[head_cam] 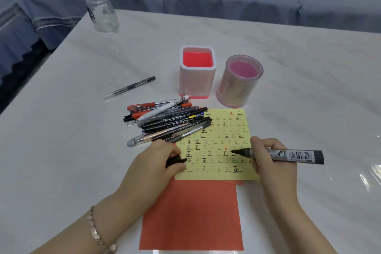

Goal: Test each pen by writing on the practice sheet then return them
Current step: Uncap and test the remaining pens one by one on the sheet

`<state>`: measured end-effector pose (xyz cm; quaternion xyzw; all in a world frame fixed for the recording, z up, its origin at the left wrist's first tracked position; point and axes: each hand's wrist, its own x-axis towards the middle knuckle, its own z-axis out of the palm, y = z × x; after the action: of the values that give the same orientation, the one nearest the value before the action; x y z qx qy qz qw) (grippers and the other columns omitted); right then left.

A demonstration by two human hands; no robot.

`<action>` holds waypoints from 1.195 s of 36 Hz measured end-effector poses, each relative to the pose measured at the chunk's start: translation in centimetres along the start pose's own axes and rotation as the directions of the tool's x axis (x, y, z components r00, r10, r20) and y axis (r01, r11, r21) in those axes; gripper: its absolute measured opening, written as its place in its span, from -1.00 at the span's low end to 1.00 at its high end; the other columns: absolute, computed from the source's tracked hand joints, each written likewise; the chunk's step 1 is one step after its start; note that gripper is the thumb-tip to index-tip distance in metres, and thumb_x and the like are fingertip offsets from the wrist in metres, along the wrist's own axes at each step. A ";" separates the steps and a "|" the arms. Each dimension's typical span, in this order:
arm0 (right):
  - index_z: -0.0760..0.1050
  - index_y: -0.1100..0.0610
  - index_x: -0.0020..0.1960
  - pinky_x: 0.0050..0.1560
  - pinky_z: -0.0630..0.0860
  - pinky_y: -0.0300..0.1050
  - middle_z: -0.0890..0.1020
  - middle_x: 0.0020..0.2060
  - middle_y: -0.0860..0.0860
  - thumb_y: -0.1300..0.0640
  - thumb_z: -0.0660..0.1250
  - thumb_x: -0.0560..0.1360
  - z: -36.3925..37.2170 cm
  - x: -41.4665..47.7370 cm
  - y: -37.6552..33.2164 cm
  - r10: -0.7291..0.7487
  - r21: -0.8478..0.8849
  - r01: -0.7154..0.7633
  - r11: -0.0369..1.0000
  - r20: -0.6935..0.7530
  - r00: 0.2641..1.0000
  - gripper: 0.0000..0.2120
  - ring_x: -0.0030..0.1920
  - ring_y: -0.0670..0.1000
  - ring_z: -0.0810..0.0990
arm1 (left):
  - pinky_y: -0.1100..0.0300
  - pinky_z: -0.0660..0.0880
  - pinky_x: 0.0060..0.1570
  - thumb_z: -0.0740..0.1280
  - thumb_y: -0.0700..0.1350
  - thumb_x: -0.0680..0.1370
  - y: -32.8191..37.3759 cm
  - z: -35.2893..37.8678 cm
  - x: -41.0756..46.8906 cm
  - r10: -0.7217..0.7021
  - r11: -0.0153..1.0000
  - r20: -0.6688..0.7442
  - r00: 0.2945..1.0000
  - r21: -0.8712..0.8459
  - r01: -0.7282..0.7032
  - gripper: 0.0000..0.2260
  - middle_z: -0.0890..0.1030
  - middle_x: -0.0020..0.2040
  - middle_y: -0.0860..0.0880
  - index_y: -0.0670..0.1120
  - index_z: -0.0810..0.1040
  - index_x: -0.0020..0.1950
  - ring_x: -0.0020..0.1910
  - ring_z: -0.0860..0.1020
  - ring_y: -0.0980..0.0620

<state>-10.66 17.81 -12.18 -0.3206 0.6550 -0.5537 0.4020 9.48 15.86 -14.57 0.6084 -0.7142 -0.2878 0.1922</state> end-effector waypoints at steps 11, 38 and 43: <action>0.69 0.10 -0.22 -0.26 0.55 -0.25 0.68 -0.34 0.13 -0.39 0.46 0.01 0.4 -1.4 -1.7 0.014 0.414 -0.163 0.895 0.340 0.940 -0.39 -0.34 -0.01 0.63 | 0.38 0.52 -0.26 0.50 -0.40 0.21 5.2 -0.9 0.2 -0.112 0.607 -0.064 0.992 -0.795 0.017 -0.73 0.67 -0.29 0.04 -0.14 0.54 -0.22 -0.26 0.65 0.10; 0.67 0.04 -0.29 -0.20 0.49 -0.20 0.59 -0.51 0.12 -0.14 0.20 0.21 -0.8 -1.5 -3.3 -0.101 0.115 0.064 0.991 0.349 0.932 -0.64 -0.38 0.00 0.53 | 0.24 0.48 -0.32 0.52 0.02 0.31 7.0 -2.1 0.4 0.166 0.820 0.084 0.983 -0.566 -0.090 -0.77 0.61 -0.25 0.13 0.24 0.60 -0.09 -0.41 0.51 0.15; 0.66 0.02 -0.32 -0.19 0.48 -0.08 0.59 -0.51 0.15 -0.13 0.17 0.22 -0.5 -1.3 -3.6 -0.151 0.107 0.119 0.987 0.373 0.916 -0.65 -0.38 0.04 0.54 | 0.35 0.29 -0.47 0.33 -0.03 0.37 7.1 -2.8 0.6 0.226 0.807 0.248 0.942 -0.589 -0.039 -0.89 0.44 -0.47 0.12 0.05 0.61 -0.15 -0.52 0.35 0.18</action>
<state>-10.58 18.48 -8.37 -0.4494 0.5179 -0.5340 0.4946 5.77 15.48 -7.90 0.4175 -0.6555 -0.5666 0.2738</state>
